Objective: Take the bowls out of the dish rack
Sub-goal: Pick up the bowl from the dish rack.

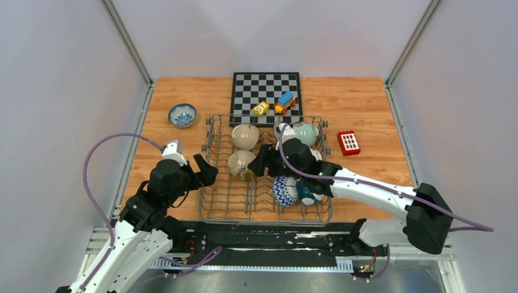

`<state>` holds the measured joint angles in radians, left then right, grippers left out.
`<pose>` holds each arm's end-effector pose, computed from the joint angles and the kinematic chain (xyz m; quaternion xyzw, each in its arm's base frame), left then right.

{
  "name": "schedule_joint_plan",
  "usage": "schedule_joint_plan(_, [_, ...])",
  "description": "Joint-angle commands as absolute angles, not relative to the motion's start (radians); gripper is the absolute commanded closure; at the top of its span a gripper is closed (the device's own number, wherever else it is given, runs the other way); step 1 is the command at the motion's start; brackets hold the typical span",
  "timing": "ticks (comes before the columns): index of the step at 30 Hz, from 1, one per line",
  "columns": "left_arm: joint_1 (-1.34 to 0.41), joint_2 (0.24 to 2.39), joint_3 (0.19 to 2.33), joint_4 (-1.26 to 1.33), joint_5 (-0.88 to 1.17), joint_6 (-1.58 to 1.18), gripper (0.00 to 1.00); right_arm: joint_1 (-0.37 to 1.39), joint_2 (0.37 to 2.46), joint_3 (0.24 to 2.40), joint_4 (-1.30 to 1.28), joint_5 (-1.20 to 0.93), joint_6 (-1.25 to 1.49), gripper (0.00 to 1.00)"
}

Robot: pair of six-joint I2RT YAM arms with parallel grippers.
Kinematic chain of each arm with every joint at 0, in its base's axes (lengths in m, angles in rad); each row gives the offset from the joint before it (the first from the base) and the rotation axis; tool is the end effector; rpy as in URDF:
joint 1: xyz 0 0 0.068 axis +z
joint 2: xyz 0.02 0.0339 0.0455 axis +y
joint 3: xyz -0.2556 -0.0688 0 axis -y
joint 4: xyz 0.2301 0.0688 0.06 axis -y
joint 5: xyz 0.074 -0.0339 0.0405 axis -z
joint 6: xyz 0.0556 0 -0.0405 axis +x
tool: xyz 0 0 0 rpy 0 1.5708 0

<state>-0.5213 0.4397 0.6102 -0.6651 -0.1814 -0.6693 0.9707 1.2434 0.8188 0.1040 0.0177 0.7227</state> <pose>0.1078 -0.0503 0.2594 -0.1095 0.8494 -0.2218 0.4662 0.1675 0.2430 0.2746 -0.0952 0.8053 0.4336 0.3930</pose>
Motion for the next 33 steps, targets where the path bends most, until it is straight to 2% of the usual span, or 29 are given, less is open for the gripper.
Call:
schedule_joint_plan(1, [-0.528,0.434,0.619,-0.712,-0.17,-0.715,0.01,0.926,1.311,0.847,0.166,0.039,0.794,0.27])
schedule_joint_plan(14, [-0.528,0.417,0.581,-0.775,-0.262,-0.836,0.01,0.9,1.481,0.896,0.224,0.015,0.804,0.26])
schedule_joint_plan(33, [-0.527,0.433,0.563,-0.767,-0.271,-0.848,0.03,0.853,1.584,0.874,0.317,-0.1,0.882,0.26])
